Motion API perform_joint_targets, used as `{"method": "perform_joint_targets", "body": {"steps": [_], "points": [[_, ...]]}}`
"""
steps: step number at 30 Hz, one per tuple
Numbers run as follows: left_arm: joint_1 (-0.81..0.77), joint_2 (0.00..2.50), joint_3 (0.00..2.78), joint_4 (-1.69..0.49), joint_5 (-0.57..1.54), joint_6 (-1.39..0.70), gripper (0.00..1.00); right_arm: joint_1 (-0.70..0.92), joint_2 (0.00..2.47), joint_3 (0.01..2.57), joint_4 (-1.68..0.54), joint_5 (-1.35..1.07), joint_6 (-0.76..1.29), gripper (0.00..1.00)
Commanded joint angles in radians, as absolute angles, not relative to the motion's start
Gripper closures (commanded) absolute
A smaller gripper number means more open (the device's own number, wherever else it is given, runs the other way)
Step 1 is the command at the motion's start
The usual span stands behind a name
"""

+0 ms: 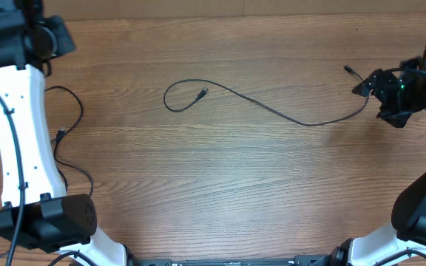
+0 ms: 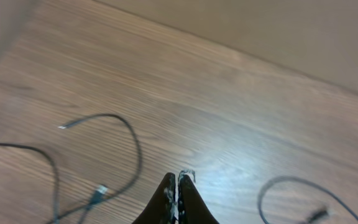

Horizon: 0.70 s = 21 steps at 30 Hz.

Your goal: Untangle cables

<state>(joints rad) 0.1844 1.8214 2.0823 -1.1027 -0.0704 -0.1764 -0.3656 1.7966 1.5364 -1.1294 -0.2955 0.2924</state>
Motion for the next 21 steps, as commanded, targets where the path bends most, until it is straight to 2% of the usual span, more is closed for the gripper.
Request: {"method": "perform_joint_targets", "body": {"steps": [1,5,10,14,21], "points": [[0.129,1.829,2.082,-1.116,-0.025,-0.157,0.96,-0.365,1.798,1.473,-1.073,-0.164,0.493,0.14],[0.061,1.829,2.082,-1.147,-0.045,-0.144,0.95,-0.365,1.798,1.414,-0.92,-0.157,0.504,0.18],[-0.014,1.829,2.081,-1.205,-0.055,-0.141,0.96,-0.365,1.798,1.343,-0.681,-0.154,0.406,0.2],[-0.052,1.829,2.081,-1.246,-0.051,-0.142,0.96,-0.364,1.813,1.328,-0.591,-0.148,0.383,0.24],[-0.112,1.829,2.081,-1.304,-0.051,-0.142,0.96,-0.36,1.902,1.328,-0.473,-0.157,0.283,0.23]]}}
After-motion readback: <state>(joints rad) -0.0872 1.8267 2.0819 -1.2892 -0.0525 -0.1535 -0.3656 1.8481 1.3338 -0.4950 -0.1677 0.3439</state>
